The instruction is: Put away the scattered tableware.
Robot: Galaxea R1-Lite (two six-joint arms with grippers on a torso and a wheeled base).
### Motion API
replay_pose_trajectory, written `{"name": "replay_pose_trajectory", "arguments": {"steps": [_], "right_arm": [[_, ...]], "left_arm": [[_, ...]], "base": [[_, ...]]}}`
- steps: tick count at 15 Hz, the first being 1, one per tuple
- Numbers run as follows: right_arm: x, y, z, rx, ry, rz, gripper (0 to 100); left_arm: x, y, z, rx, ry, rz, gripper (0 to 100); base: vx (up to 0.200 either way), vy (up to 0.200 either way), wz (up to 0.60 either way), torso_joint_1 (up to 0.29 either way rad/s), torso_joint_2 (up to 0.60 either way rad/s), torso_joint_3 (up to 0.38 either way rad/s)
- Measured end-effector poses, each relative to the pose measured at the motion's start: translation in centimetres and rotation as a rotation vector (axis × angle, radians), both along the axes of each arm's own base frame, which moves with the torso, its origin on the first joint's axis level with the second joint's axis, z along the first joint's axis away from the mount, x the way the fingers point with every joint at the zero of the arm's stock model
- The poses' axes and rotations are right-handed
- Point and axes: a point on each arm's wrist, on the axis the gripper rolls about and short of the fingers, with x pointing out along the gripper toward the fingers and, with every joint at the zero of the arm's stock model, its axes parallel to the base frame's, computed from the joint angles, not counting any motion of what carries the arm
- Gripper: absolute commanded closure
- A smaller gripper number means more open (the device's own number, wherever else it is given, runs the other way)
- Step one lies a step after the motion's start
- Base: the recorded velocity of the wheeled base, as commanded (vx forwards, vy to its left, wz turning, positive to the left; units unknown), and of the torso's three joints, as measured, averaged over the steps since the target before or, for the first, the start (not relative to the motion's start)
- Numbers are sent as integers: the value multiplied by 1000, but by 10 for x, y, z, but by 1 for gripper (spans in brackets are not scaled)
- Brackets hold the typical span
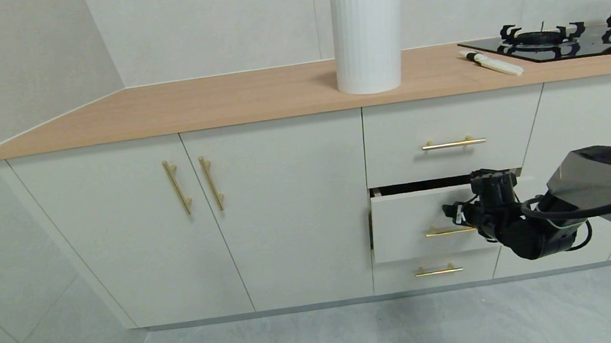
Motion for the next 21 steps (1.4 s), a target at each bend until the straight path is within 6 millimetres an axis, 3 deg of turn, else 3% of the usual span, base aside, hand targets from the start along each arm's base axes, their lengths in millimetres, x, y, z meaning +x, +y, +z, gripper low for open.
{"name": "replay_pose_trajectory", "arguments": {"steps": [11,21], "right_arm": [[33,-17,-6,103,-97,-120,0],[43,-24,-12,108,-116,-159,0]], "left_arm": [[0,0,0,0,0,0,0],[0,0,0,0,0,0,0]], "base": [[0,0,0,0,0,0],[0,0,0,0,0,0]]}}
